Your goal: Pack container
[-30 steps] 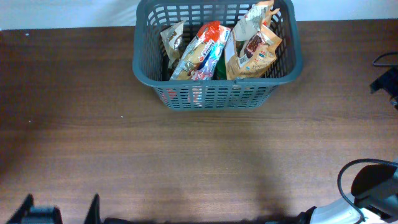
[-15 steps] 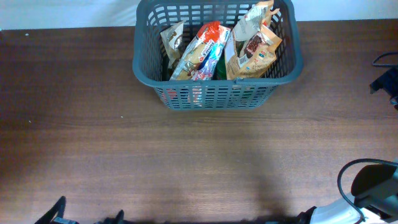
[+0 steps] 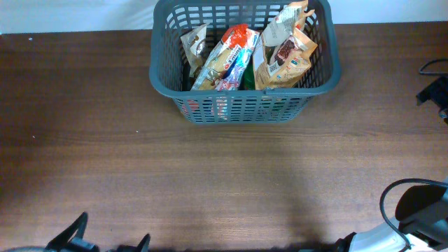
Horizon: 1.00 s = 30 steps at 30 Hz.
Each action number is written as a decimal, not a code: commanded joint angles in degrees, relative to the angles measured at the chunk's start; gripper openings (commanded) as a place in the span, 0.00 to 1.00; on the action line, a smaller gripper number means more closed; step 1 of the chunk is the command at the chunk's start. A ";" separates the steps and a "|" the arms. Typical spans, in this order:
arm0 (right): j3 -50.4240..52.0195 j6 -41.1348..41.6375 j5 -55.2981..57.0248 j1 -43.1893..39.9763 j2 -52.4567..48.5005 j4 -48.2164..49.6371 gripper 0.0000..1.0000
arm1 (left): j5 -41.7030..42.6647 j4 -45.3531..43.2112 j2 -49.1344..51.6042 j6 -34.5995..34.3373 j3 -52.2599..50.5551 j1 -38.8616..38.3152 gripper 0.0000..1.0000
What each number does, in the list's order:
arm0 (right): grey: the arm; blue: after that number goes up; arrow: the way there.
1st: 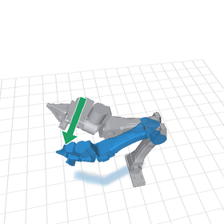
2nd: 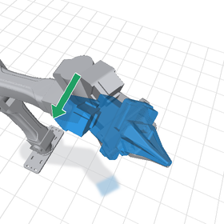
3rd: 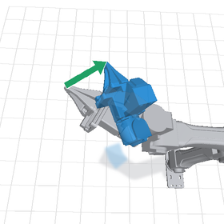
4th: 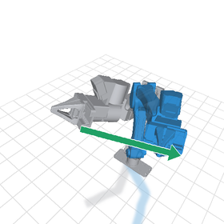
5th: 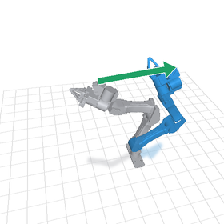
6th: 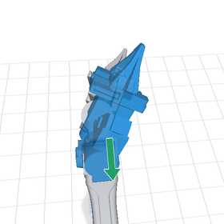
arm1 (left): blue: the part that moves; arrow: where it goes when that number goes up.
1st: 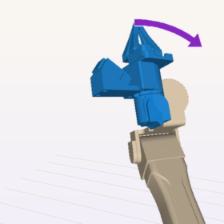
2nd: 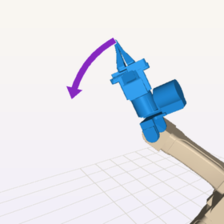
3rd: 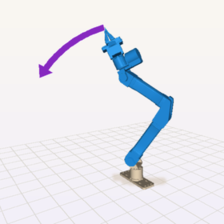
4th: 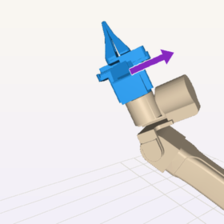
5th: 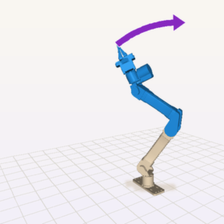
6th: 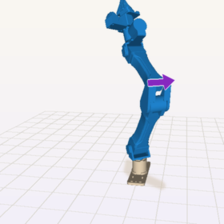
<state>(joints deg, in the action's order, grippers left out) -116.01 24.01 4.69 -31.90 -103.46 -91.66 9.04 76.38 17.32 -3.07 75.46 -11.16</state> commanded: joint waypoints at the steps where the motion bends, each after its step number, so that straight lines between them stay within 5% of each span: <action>1: 0.09 0.48 0.09 -0.33 0.85 0.00 0.99 | 1.07 -5.38 0.04 0.07 -6.95 0.35 0.99; 12: 0.09 0.48 0.09 -0.33 0.85 0.00 0.99 | 1.29 -49.13 -3.28 2.84 -40.65 2.84 0.99; 23: 0.09 0.48 0.09 -0.33 0.85 0.00 0.99 | 1.07 -68.04 -16.28 2.82 -62.05 10.62 0.99; 30: 0.09 0.48 0.09 -0.33 0.85 0.00 0.99 | -0.98 -72.19 -16.79 2.84 -67.43 12.13 0.99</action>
<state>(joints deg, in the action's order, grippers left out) -116.01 23.99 4.67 -31.90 -103.46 -91.68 9.56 5.39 1.21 -1.08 10.20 0.54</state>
